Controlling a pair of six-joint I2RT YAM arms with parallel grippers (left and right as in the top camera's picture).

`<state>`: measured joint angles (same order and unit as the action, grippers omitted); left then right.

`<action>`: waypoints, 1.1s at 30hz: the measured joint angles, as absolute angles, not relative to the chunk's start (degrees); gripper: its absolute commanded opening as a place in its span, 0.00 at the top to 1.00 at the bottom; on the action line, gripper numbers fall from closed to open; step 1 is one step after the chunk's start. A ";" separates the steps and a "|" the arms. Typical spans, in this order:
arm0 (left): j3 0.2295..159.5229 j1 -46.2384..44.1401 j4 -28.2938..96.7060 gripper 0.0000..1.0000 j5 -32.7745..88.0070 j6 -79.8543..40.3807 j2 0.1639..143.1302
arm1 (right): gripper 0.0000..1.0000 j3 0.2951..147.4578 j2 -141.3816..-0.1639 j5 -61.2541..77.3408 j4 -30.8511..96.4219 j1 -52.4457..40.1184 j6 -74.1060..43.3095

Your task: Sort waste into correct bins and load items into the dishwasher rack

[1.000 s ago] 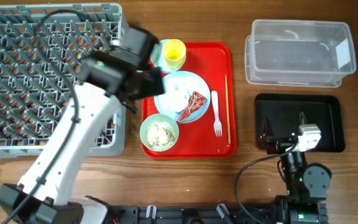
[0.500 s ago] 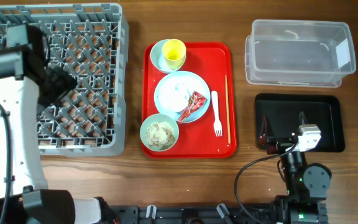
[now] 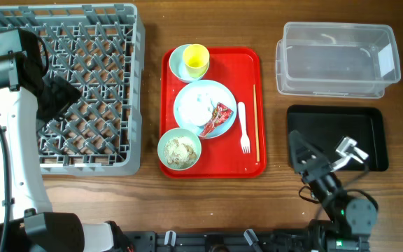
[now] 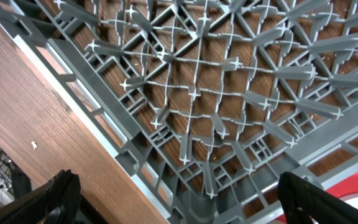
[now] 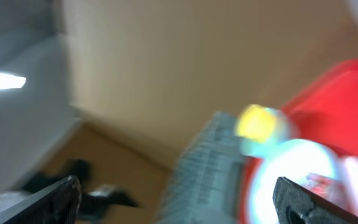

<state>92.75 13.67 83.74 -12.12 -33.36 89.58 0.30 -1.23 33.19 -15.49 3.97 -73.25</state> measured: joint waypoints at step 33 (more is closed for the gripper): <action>92.86 13.67 83.79 0.00 -11.94 -33.36 89.52 | 0.00 107.77 -79.99 22.55 78.50 -14.00 -11.44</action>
<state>92.86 13.67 83.79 -11.94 -33.36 89.52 107.77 -79.99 22.55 78.50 -14.00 -11.44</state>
